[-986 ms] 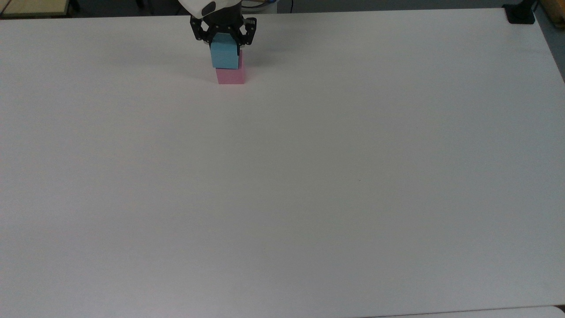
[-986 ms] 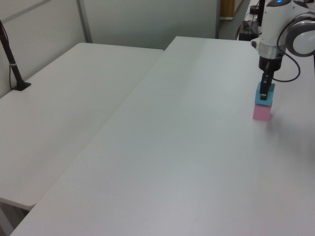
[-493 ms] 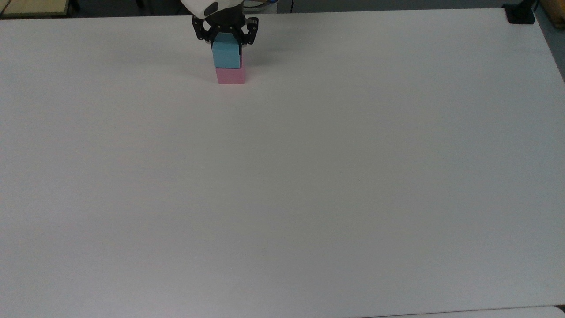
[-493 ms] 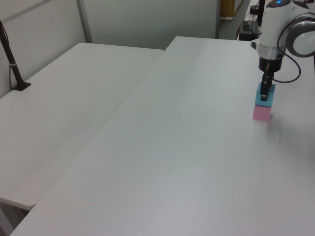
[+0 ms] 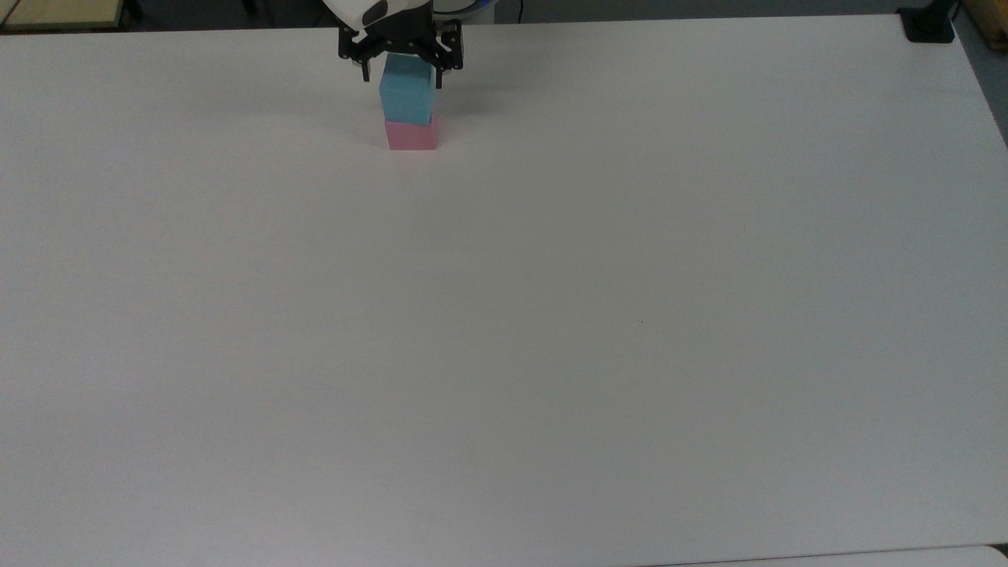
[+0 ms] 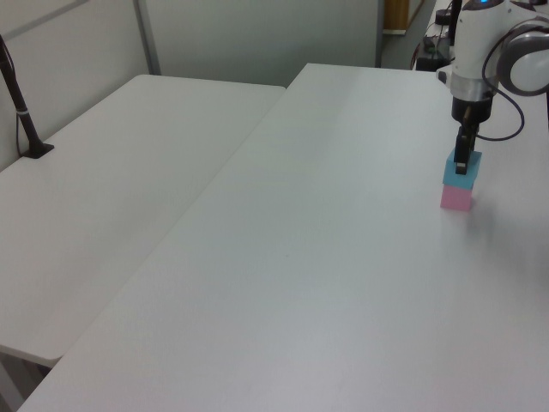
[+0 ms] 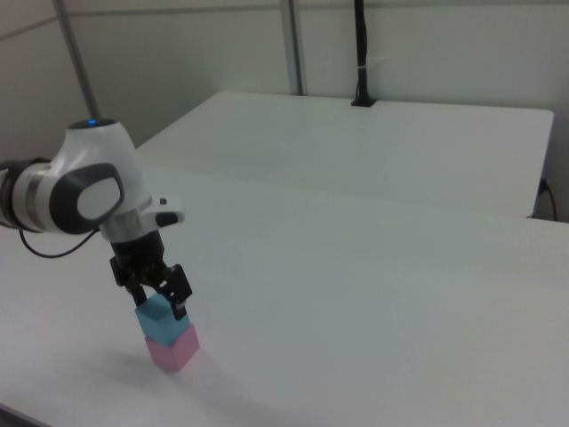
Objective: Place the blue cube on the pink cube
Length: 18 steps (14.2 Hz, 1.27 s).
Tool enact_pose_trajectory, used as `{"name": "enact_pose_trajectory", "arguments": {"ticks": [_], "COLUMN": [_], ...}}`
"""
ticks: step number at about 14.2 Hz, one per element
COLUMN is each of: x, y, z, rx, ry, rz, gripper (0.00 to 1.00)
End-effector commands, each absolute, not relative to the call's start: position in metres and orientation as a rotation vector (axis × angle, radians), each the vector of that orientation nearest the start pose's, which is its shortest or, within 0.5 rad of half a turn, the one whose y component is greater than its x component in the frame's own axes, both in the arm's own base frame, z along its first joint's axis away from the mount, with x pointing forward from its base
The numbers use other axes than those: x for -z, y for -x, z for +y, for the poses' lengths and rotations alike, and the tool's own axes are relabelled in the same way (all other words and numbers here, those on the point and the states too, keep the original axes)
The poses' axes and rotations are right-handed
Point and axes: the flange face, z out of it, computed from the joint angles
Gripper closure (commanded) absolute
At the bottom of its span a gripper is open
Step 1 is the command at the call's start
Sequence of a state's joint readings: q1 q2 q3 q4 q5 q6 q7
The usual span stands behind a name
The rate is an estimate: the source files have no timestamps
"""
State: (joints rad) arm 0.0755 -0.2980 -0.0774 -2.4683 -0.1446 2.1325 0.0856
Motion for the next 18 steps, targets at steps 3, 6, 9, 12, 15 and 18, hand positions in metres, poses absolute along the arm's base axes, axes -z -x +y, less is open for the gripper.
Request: {"name": "enact_pose_trajectory", "arguments": {"ticks": [3, 6, 9, 12, 15, 18], "x": [-0.518, -0.573, -0.600, -0.617, -0.624, -0.623], "y": [-0.465, -0.501, -0.518, -0.527, -0.544, -0.558], "z": [0.006, 0.010, 0.015, 0.025, 0.030, 0.039], "rx": [-0.111, -0.263, -0.232, -0.165, -0.115, -0.020], "ry": [3.223, 3.213, 3.199, 3.204, 3.206, 3.215], "rz": [0.039, 0.069, 0.073, 0.039, 0.037, 0.012], "gripper": [0.00, 0.00, 0.00, 0.00, 0.00, 0.00]}}
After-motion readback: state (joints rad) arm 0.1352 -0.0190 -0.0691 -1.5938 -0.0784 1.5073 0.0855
